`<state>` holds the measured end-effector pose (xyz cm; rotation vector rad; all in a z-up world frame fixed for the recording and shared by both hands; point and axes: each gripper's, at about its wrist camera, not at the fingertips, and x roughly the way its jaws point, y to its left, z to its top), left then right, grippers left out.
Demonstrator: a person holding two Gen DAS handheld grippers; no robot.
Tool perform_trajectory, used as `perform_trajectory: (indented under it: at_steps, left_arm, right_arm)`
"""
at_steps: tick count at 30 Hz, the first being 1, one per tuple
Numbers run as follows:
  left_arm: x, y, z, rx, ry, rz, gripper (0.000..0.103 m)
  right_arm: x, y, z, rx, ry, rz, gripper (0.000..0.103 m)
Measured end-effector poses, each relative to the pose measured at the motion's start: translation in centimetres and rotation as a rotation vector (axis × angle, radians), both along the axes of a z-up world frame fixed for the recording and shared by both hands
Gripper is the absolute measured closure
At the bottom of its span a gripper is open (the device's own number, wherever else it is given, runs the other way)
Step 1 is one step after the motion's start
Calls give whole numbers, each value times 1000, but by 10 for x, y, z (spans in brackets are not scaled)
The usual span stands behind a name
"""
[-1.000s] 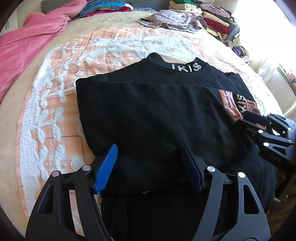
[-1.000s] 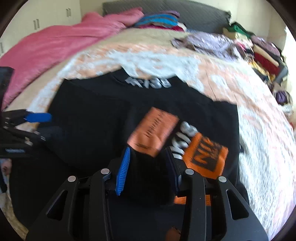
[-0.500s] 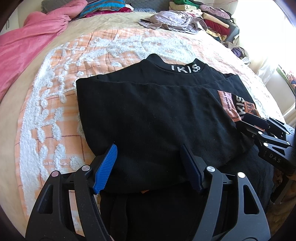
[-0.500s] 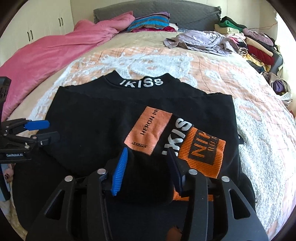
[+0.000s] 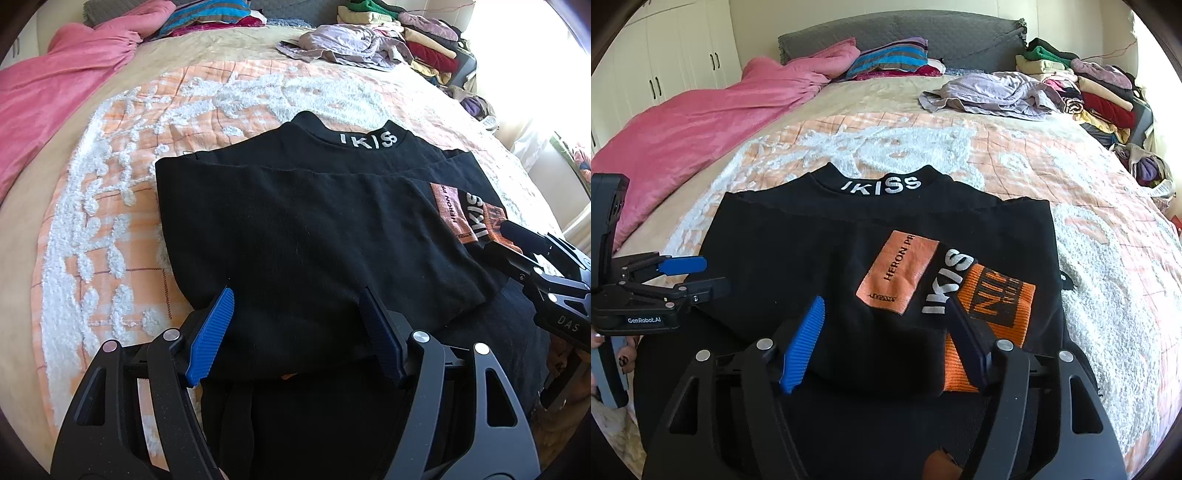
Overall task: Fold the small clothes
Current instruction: 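Lift both open tools away from the folded sleeves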
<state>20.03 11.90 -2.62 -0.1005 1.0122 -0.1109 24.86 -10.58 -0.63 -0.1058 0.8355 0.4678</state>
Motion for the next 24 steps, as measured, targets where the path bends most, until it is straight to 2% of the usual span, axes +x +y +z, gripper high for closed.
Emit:
perform_trajectory:
  at_steps: [6, 9, 16, 18, 19, 24]
  left_arm:
    - [-4, 0, 7, 0, -12, -1, 40]
    - [-9, 2, 13, -14, -25, -1, 38]
    - [-18, 3, 25, -20, -64, 10, 24]
    - [-20, 4, 28, -23, -76, 18, 13]
    - [-21, 5, 29, -24, -83, 23, 11]
    - [-24, 8, 35, -24, -103, 42, 10]
  right_arm:
    - [-2, -1, 4, 17, -9, -10, 28]
    - [-5, -5, 8, 32, -22, -21, 17]
    - [-9, -13, 15, 54, -37, -49, 10]
    - [-10, -16, 16, 59, -40, -59, 7]
    - [-11, -17, 17, 62, -40, -62, 7]
    - [-16, -20, 22, 58, -58, -70, 6]
